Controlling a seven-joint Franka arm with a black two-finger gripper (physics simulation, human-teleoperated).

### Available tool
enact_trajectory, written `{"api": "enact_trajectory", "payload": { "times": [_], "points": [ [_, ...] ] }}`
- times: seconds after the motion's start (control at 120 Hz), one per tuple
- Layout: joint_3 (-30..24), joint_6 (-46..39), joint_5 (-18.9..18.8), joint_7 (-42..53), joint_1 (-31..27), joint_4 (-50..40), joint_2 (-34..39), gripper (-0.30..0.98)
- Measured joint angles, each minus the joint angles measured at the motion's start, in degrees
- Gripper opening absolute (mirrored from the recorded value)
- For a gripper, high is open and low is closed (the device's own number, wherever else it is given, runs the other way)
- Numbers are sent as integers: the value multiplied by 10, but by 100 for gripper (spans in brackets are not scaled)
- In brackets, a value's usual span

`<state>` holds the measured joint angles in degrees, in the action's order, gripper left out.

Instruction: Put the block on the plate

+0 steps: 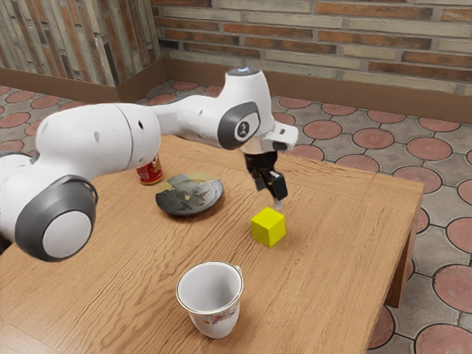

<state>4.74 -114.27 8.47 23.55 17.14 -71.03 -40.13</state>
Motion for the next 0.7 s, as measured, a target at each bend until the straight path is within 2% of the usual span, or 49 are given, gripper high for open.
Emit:
{"api": "enact_trajectory", "payload": {
  "times": [0.233, 0.392, 0.7],
  "points": [
    [31, -28, 34, -86, 14, -23, -17, 69],
    [57, -44, 39, -128, 39, -18, -40, 69],
    [70, -51, 42, -184, 43, -19, -69, 69]
  ]
}}
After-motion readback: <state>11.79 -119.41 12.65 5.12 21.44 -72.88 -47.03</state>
